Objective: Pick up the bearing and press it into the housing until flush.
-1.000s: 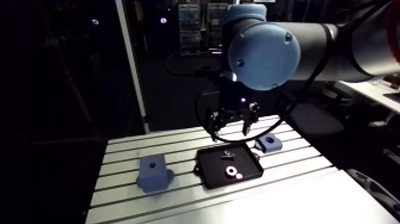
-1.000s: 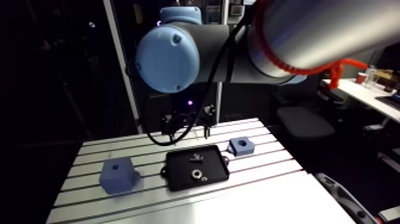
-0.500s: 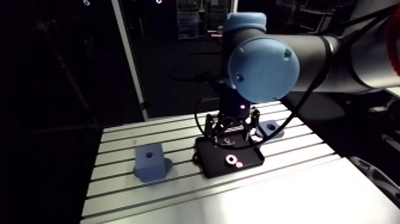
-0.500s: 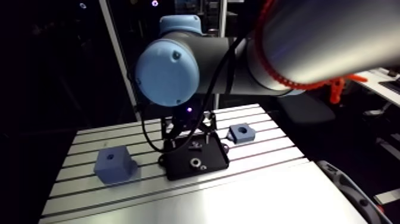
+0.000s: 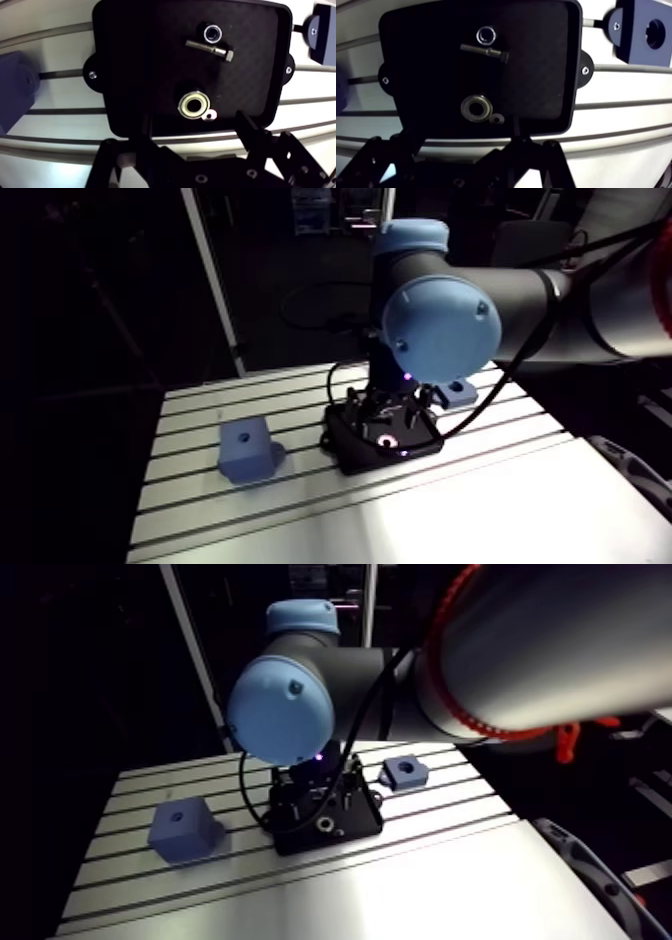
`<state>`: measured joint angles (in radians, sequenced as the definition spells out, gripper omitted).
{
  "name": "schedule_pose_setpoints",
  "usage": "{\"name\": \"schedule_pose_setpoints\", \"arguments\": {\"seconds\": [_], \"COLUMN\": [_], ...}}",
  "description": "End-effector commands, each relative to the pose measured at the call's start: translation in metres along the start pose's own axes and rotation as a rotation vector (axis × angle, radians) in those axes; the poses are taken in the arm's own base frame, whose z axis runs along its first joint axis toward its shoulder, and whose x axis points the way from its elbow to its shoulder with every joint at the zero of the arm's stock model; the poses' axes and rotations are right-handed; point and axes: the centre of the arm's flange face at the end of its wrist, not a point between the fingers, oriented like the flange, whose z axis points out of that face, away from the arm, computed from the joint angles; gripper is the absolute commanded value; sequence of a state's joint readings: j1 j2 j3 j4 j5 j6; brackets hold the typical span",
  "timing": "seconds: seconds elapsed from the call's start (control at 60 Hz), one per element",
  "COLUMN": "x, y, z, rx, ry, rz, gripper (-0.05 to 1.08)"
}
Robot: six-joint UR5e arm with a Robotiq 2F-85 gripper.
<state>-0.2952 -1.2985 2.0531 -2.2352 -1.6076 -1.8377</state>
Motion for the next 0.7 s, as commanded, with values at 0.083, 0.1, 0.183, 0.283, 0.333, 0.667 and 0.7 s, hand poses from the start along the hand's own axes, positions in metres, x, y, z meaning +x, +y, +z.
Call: {"name": "schedule_pose_setpoints", "arguments": {"seconds": [0.083, 0.1, 0.183, 0.283, 0.333, 0.667, 0.7], "x": [0.0, 0.0, 0.003, 0.004, 0.004, 0.005, 0.005], "y": [0.007, 0.007, 0.008, 0.009, 0.008, 0.008, 0.008], "z": [0.01, 0.01, 0.01, 0.014, 0.015, 0.022, 0.022], "rx": [0.009, 0.008, 0.003, 0.0, 0.002, 0.005, 0.005], "ry": [-0.013, -0.011, 0.015, 0.013, 0.012, 0.0, 0.0], "rz": [0.015, 0.015, 0.013, 0.014, 0.013, 0.012, 0.012], "gripper": [0.3, 0.32, 0.34, 0.38, 0.38, 0.38, 0.38]}}
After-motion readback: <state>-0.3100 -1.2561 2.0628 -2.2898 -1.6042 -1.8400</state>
